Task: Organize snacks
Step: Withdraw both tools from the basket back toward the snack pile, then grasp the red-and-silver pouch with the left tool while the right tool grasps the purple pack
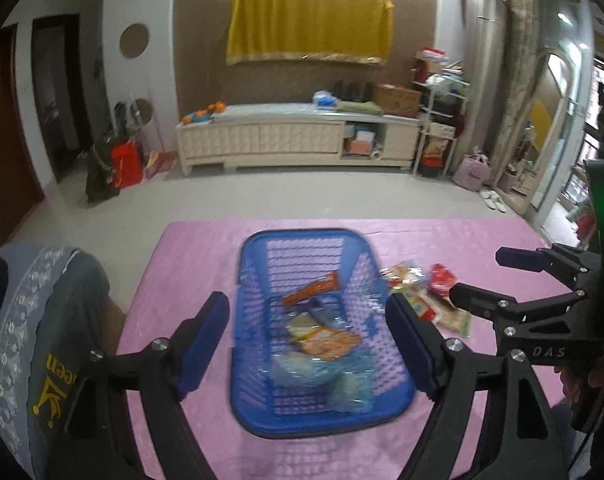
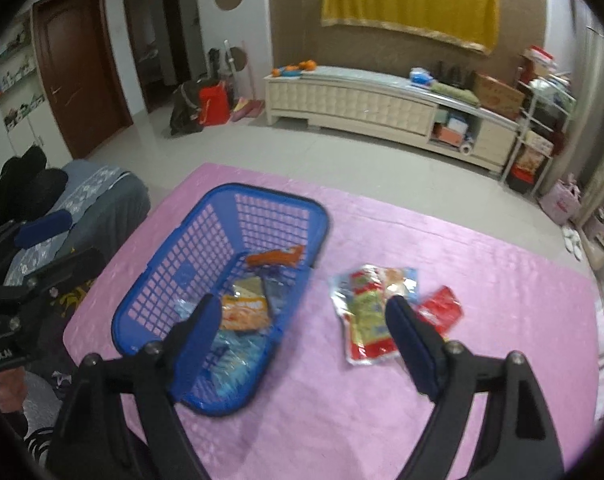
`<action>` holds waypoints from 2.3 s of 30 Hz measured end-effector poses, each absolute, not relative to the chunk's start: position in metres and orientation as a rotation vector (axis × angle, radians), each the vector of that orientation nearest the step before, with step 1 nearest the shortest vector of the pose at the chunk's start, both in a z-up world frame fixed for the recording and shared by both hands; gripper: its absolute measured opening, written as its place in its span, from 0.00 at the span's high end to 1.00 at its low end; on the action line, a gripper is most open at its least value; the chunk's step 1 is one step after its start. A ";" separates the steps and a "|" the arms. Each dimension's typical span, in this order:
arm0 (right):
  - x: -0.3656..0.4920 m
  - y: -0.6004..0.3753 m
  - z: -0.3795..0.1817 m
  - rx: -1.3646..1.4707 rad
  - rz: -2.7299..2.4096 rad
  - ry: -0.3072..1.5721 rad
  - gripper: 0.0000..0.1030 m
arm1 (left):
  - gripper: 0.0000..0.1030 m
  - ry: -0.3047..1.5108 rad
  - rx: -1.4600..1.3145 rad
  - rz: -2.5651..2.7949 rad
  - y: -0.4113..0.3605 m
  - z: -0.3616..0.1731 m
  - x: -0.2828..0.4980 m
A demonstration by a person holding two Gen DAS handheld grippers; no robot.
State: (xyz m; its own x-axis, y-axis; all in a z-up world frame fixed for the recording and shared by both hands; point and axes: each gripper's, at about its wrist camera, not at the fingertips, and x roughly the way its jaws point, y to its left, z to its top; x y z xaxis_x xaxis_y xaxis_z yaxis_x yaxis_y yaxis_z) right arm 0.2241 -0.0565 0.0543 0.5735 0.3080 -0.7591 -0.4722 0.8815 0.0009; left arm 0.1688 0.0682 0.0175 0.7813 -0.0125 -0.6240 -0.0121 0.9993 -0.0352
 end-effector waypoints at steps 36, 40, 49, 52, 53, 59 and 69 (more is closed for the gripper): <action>0.276 -0.264 -0.024 -0.062 0.238 1.008 0.08 | 0.21 1.114 -0.107 -0.073 -0.123 -0.100 0.292; 0.298 -0.271 -0.046 -0.058 0.229 1.051 0.07 | 0.19 1.173 -0.133 -0.020 -0.122 -0.127 0.317; 0.343 -0.271 -0.087 -0.062 0.194 1.082 0.05 | 0.19 1.214 -0.209 0.111 -0.109 -0.175 0.366; 0.349 -0.267 -0.091 -0.056 0.214 1.080 0.05 | 0.19 1.224 -0.223 0.129 -0.107 -0.186 0.378; 0.350 -0.265 -0.092 -0.047 0.223 1.078 0.05 | 0.19 1.236 -0.230 0.136 -0.106 -0.190 0.381; 0.359 -0.262 -0.097 -0.031 0.248 1.086 0.04 | 0.19 1.204 -0.225 0.221 -0.091 -0.200 0.387; 0.356 -0.266 -0.107 -0.028 0.264 1.089 0.04 | 0.18 1.222 -0.268 0.241 -0.071 -0.215 0.388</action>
State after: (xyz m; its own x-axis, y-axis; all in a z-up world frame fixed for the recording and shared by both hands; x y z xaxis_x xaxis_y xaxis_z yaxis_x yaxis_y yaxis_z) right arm 0.3555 -0.2656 -0.1069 0.4351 0.1987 -0.8782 -0.2261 0.9682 0.1070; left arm 0.3879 -0.0706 -0.2151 0.3239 0.0378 -0.9453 -0.3237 0.9433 -0.0732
